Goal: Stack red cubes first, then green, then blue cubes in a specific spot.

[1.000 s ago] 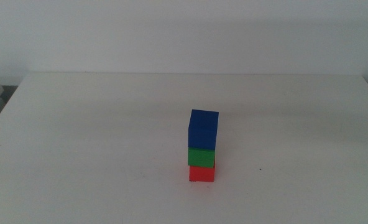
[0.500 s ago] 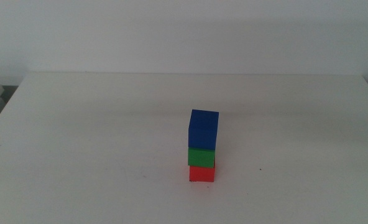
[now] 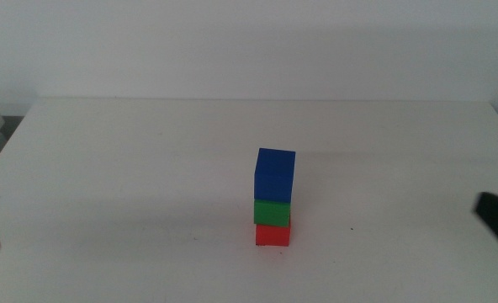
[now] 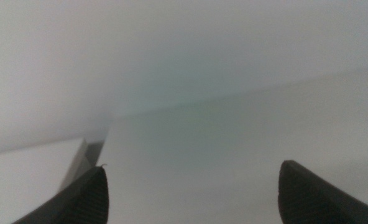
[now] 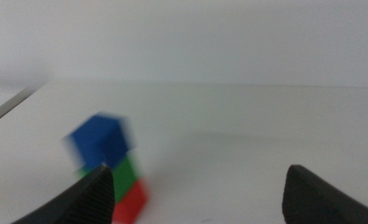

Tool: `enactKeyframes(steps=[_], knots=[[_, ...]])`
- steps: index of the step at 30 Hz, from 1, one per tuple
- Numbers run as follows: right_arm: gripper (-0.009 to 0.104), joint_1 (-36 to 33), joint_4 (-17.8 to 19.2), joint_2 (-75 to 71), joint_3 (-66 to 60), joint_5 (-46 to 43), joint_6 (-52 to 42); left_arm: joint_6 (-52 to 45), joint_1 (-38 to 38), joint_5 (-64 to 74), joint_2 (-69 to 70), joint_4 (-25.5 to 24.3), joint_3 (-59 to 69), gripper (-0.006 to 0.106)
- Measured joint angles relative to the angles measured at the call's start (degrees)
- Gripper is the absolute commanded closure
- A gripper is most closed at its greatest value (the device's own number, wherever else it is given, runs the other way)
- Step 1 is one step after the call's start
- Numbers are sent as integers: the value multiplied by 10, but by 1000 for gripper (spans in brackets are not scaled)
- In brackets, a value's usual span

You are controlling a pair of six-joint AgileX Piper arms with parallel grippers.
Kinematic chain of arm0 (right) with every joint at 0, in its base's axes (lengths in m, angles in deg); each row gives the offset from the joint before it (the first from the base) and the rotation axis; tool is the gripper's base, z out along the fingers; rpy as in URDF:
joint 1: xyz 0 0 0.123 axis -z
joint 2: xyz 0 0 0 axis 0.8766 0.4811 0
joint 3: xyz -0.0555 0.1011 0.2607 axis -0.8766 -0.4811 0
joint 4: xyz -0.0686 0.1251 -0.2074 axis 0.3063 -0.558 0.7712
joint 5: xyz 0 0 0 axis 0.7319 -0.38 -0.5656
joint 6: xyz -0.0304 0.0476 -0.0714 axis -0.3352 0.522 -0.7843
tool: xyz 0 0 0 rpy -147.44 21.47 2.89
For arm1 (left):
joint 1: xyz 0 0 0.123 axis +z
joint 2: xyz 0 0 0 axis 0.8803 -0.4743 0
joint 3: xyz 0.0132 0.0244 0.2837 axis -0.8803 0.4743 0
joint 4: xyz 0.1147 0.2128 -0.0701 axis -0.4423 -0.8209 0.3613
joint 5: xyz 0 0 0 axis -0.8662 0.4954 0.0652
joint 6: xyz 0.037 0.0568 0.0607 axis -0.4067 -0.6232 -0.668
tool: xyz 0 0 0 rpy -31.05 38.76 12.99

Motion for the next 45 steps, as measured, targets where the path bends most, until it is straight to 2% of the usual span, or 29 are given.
enactKeyframes(steps=[6,11,15,29,31,37,42,45], knots=[[17,153,-16,-104,-120,-47,0,0,0,-4,57,11,74,8],[17,204,-17,-217,-200,-48,0,0,0,-25,62,35,121,8],[17,211,-17,-271,-226,-42,0,0,0,-42,62,38,148,8],[17,211,-19,-275,-227,-25,0,0,0,-47,63,50,152,8],[17,211,-19,-275,-227,-24,0,6,0,-50,63,35,152,8],[17,211,-19,-275,-227,-24,0,139,0,-50,63,-52,152,8],[17,211,-19,-275,-227,-24,0,163,0,-50,63,-67,152,8],[17,211,-18,-275,-227,-24,0,165,0,-50,63,-58,152,8]])
